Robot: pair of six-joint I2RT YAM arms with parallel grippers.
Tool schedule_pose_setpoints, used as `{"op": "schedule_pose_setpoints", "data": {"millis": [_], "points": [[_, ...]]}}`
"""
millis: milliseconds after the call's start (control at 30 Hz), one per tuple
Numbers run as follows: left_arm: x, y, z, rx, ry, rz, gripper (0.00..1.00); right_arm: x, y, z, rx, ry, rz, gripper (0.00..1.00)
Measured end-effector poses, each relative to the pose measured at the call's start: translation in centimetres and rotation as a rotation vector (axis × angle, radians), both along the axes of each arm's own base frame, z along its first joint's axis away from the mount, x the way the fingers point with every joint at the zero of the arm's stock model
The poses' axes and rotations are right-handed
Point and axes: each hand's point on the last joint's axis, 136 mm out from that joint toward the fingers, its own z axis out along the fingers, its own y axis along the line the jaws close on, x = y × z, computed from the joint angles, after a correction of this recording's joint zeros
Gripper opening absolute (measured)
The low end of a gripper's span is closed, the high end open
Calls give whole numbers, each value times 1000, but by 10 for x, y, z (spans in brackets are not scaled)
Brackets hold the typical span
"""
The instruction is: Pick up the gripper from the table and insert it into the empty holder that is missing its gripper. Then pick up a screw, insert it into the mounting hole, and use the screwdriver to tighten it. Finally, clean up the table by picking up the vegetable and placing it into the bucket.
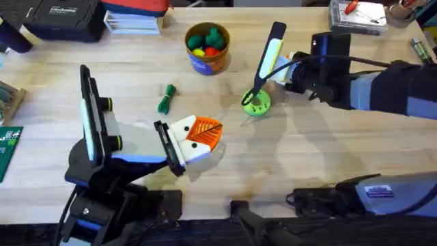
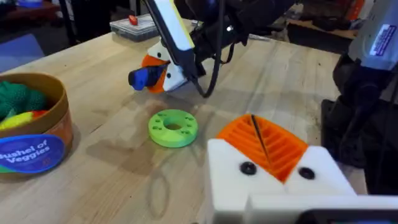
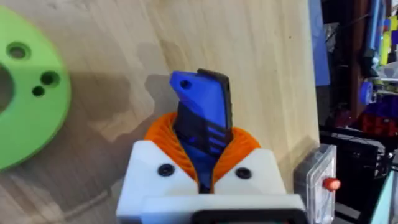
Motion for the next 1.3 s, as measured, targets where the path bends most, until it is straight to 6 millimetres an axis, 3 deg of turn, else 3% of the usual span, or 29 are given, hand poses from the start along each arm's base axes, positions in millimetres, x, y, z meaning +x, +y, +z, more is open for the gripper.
{"op": "schedule_pose_setpoints", "data": {"millis": [100,133,233,300,333,467,600,633,800,833,1067,1200,1300], "points": [[0,0,0,0,0,0,12,-3,-2,-4,20,30,-31,209],[0,0,0,0,0,0,12,-5,-2,-5,34,44,-46,299],[0,0,0,0,0,0,12,-7,-2,-6,77,65,-95,629],[0,0,0,0,0,0,12,-6,-1,2,108,66,-126,905],[0,0,0,0,0,0,12,-8,2,5,123,73,-135,972],[0,0,0,0,0,0,12,-28,12,8,178,140,-171,994],[0,0,0,0,0,0,16,-50,17,32,268,159,-233,994],[0,0,0,2,-4,0,92,-56,18,40,289,159,-245,994],[0,0,0,0,0,0,875,-91,25,82,392,161,-282,994],[0,0,0,-2,6,0,952,-96,26,90,414,160,-287,994],[4,2,16,-31,-56,27,986,-130,28,132,481,184,-306,994],[12,10,17,-30,77,116,986,-137,31,143,502,184,-300,993],[15,26,33,-3,194,240,985,-138,34,147,516,179,-294,993]]}}
